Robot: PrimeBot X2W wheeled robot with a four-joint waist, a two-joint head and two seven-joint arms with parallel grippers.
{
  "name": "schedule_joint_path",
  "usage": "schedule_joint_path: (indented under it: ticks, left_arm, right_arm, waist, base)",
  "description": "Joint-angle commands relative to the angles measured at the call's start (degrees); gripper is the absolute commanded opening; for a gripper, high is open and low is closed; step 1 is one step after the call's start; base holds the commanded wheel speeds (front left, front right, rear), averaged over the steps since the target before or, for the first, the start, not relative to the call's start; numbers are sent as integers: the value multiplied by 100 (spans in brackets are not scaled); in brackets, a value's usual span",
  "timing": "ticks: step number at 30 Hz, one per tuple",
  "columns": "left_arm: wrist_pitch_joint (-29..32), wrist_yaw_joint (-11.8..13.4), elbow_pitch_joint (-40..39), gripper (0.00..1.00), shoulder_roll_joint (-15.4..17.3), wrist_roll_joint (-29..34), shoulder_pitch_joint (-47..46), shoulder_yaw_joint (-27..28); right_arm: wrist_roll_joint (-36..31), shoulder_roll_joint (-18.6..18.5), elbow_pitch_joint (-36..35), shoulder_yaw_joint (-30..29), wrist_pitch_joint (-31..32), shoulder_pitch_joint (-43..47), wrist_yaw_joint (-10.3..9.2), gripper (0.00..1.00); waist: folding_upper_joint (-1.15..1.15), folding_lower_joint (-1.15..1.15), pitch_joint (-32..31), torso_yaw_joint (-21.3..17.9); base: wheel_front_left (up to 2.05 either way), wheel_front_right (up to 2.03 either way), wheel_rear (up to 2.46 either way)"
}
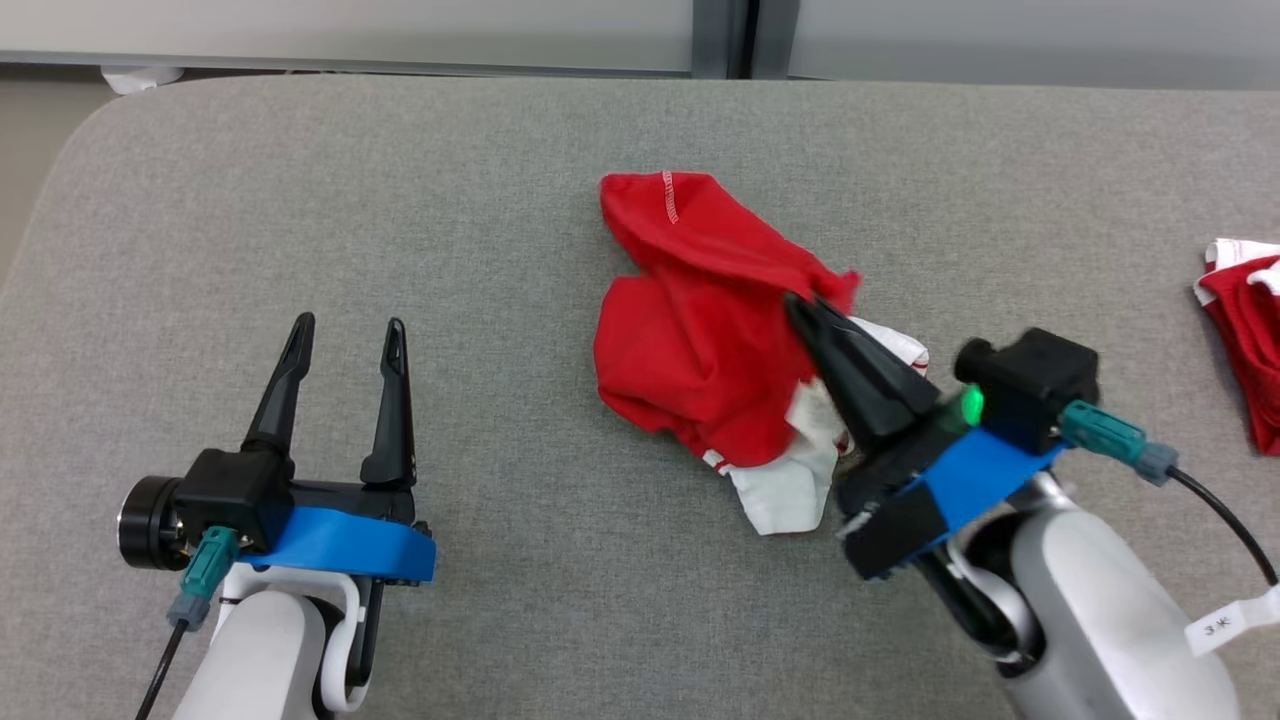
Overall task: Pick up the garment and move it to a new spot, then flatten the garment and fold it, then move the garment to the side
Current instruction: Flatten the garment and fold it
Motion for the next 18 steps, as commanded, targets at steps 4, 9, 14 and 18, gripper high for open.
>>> schedule_joint_path:
  ticks: [4,9,14,18]
  left_arm:
    - [-23,-34,-9,100,-48,42,49,35]
    - [-24,-72,8,100,-137,79,78,63]
    - [-24,-132,62,100,-198,115,97,74]
    - [-24,-150,88,100,-228,123,182,122]
  right_arm:
    - [122,261,-351,499,-102,-563,0,0]
    - [230,639,-444,1128,-369,-1477,0,0]
    - [275,834,-328,1227,-774,-2309,0,0]
    - [194,875,-276,894,-1122,-2714,0,0]
  waist:
    - [-1,0,-81,-19]
    - [-1,0,-148,-9]
    - [-1,0,-222,2]
    - [-1,0,-285,-106]
  base:
    - [0,0,0]
    - [0,0,0]
    - [0,0,0]
    - [0,0,0]
